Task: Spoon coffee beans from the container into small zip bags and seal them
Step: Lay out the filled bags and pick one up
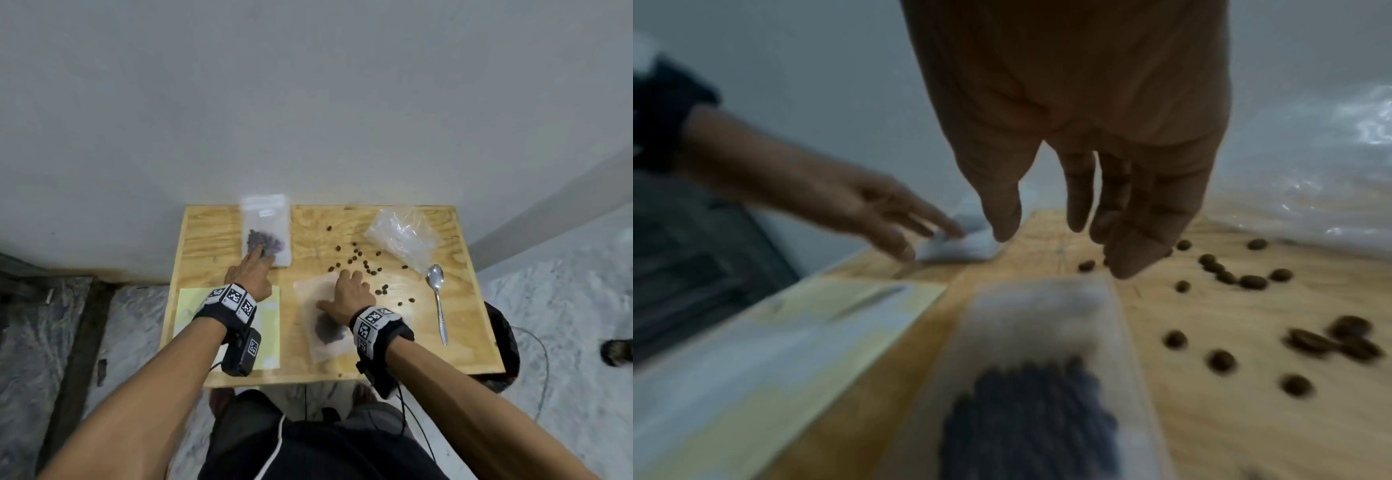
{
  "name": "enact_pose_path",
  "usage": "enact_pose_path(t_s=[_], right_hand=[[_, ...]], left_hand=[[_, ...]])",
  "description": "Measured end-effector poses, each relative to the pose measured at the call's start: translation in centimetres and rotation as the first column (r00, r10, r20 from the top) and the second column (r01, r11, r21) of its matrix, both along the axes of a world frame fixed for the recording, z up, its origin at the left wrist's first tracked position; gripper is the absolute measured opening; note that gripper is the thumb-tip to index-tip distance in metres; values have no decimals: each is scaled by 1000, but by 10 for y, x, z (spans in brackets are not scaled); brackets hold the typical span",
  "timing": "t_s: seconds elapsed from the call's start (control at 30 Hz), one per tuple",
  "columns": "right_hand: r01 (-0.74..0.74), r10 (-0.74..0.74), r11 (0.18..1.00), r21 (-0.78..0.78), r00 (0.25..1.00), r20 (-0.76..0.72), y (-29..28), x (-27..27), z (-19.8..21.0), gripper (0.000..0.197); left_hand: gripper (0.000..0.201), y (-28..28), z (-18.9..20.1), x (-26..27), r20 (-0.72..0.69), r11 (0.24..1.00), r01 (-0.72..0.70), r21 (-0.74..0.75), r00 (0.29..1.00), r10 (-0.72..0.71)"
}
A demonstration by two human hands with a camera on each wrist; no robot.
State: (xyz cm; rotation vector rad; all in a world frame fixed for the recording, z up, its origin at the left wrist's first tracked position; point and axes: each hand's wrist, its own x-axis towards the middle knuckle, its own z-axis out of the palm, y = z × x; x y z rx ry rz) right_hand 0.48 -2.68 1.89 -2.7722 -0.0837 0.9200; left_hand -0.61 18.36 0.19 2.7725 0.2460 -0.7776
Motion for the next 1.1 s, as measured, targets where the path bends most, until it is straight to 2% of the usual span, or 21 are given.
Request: enact_pose_path(t_s=[0.13, 0.3, 0.43, 0.57, 0.63, 0.73, 0.8, 0.87, 0.93, 0.97, 1.0, 1.03, 1.1], right_hand=[[100, -101, 995, -16, 994, -35, -7, -26, -17, 73], [265, -262, 962, 56, 963, -58, -7, -34, -25, 81], [281, -278, 959, 50, 959, -57, -9, -33, -29, 81], [268, -267, 960, 78, 963, -30, -10, -39, -28, 60], [276, -278, 952, 129, 961, -8, -11, -39, -26, 43], [325, -344, 895, 304, 939, 9, -14, -35, -15, 20], [351, -391, 817, 457, 920, -6, -11, -29, -2, 8], [355, -396, 724, 592, 916, -65, -3, -24, 12, 5], [321, -295, 658, 681, 942, -159, 10, -21, 28, 9], [304, -221, 639, 707, 952, -210, 19, -21, 34, 12], [295, -150, 623, 725, 954, -260, 29, -22, 39, 11], [282, -87, 614, 737, 952, -293, 39, -24, 43, 11], [240, 0, 616, 750, 952, -305, 64, -27, 43, 16]], left_hand=[[72, 1, 2, 1, -10, 999, 31, 23, 999, -30], [71, 3, 3, 1, -15, 999, 47, 27, 999, -46], [71, 4, 1, 0, -11, 999, 52, 12, 999, -52], [71, 9, 0, -7, 22, 998, 46, -44, 999, -45], [68, 7, 0, -14, 111, 994, 8, -108, 994, 4], [61, 1, 0, -29, 248, 939, -147, -312, 941, 230], [56, -4, 4, -42, 239, 831, -282, -479, 870, 432], [53, -10, 6, -54, 88, 640, -422, -642, 789, 608], [62, -10, 5, -64, -155, 340, -538, -771, 677, 720], [75, -8, 3, -69, -276, 172, -573, -801, 609, 744], [84, -4, 3, -75, -371, 35, -586, -810, 558, 742], [81, 1, 2, -82, -421, -74, -567, -820, 511, 749], [45, 11, 7, -96, -451, -233, -481, -845, 410, 793]])
